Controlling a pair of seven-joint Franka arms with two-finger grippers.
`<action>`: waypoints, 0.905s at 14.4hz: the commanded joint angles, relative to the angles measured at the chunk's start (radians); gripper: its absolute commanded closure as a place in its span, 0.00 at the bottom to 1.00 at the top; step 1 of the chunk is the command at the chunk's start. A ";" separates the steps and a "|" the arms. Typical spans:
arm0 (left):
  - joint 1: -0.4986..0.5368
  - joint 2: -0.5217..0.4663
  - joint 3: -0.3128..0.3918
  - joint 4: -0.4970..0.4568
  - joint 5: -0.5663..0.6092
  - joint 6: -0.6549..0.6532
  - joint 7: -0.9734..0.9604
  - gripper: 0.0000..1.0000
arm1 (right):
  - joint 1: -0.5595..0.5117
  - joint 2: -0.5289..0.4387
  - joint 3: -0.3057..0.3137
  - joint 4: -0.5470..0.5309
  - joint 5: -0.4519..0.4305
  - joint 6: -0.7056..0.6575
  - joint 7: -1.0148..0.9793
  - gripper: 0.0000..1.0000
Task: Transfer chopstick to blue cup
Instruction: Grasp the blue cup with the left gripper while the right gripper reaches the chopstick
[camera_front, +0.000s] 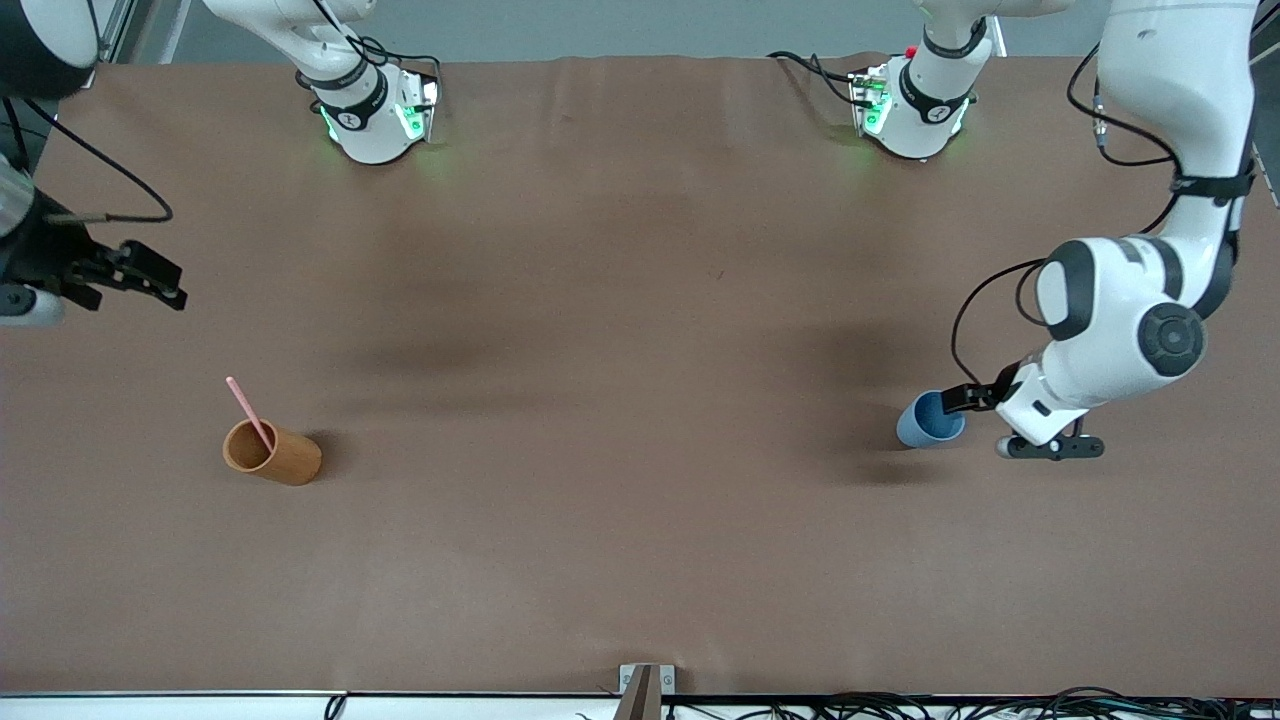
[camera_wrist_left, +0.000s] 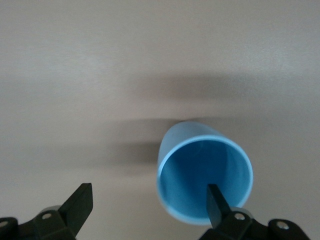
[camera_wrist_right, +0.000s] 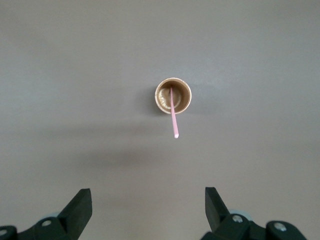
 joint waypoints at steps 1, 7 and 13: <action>-0.002 0.023 -0.013 -0.012 -0.019 0.054 0.009 0.18 | -0.011 -0.022 -0.010 -0.168 0.021 0.161 -0.015 0.00; -0.008 0.035 -0.013 -0.020 -0.006 0.067 0.056 0.99 | -0.011 -0.014 -0.021 -0.421 0.021 0.524 -0.015 0.13; -0.025 -0.046 -0.065 0.023 0.003 0.007 -0.020 0.99 | -0.025 0.026 -0.022 -0.512 0.021 0.666 -0.015 0.52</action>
